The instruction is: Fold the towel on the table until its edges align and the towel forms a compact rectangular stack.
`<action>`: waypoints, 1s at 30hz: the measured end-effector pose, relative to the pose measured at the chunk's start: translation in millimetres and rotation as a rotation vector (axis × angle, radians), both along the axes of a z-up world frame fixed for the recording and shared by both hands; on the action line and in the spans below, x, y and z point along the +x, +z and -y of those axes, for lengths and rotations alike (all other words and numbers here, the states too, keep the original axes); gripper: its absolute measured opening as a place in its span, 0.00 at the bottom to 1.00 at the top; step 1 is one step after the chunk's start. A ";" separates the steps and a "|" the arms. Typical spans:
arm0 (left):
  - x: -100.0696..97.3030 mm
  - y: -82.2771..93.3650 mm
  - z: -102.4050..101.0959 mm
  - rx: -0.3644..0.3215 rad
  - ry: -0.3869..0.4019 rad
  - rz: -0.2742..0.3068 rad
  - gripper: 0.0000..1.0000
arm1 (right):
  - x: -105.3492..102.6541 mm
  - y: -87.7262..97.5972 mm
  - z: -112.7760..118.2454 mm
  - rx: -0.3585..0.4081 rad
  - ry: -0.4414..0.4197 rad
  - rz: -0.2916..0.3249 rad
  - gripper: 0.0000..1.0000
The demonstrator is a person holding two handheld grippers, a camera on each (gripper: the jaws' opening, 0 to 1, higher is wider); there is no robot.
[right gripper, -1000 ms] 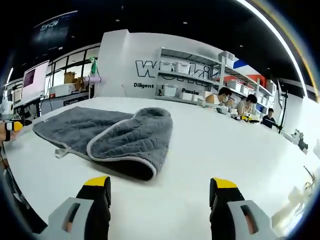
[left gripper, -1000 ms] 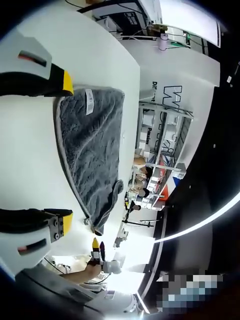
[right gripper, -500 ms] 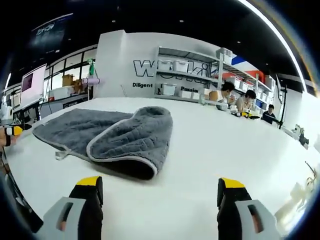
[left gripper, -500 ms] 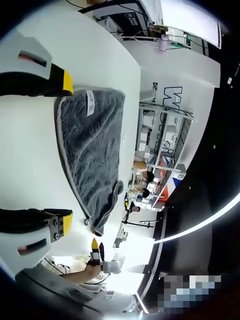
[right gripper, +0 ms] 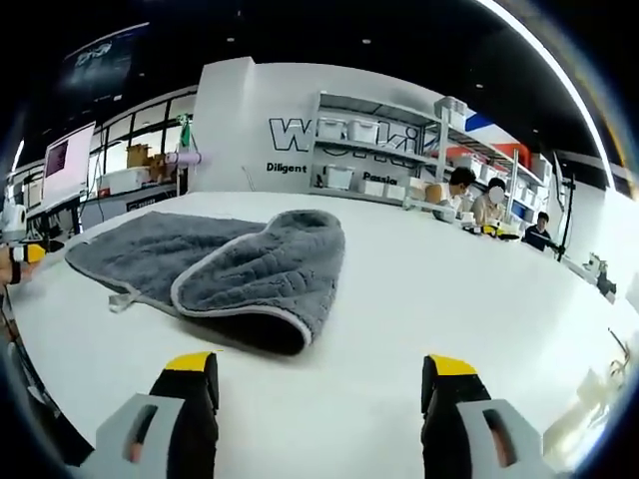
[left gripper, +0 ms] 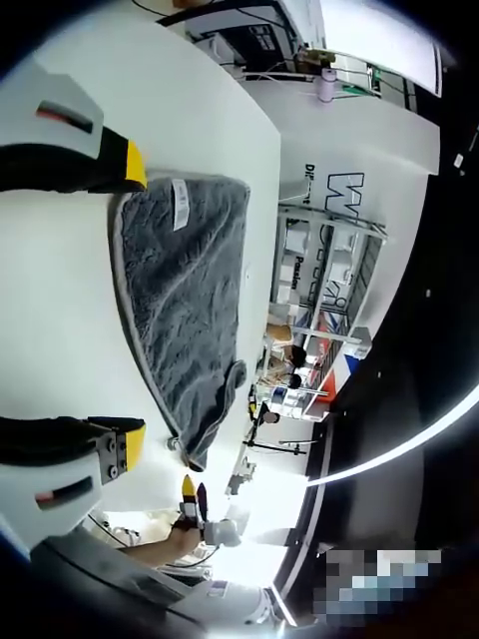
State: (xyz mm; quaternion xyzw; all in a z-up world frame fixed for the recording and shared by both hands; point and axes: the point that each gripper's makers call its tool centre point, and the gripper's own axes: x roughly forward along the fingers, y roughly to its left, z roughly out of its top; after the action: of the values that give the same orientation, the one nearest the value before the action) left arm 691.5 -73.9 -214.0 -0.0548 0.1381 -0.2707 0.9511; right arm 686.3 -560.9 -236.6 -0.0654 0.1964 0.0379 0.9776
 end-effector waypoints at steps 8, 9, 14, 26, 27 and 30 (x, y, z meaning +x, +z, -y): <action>0.0 1.1 1.9 0.001 -0.003 0.001 0.98 | 7.1 -0.7 -5.7 0.001 0.047 0.031 0.39; -0.2 1.4 1.9 0.001 -0.003 0.002 0.98 | 8.6 -0.3 -7.3 0.000 0.060 0.039 0.35; -0.4 1.8 -0.3 0.005 0.004 0.001 0.98 | 12.9 -0.8 -12.0 -0.007 0.085 0.044 0.27; 0.0 3.5 -0.7 0.009 0.006 0.003 0.98 | 16.9 -3.3 -7.9 0.005 0.090 0.055 0.08; 0.1 3.5 -0.8 0.009 0.006 0.003 0.98 | 17.0 -3.4 -8.3 0.010 0.091 0.056 0.06; 0.6 3.6 -0.3 0.009 0.004 0.003 0.98 | 17.5 -3.5 -9.5 0.010 0.098 0.057 0.05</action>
State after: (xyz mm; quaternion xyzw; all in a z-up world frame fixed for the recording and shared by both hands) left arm 692.1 -73.6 -210.5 -0.0503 0.1377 -0.2681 0.9522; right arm 703.8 -551.4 -240.1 -0.0712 0.1649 0.0850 0.9801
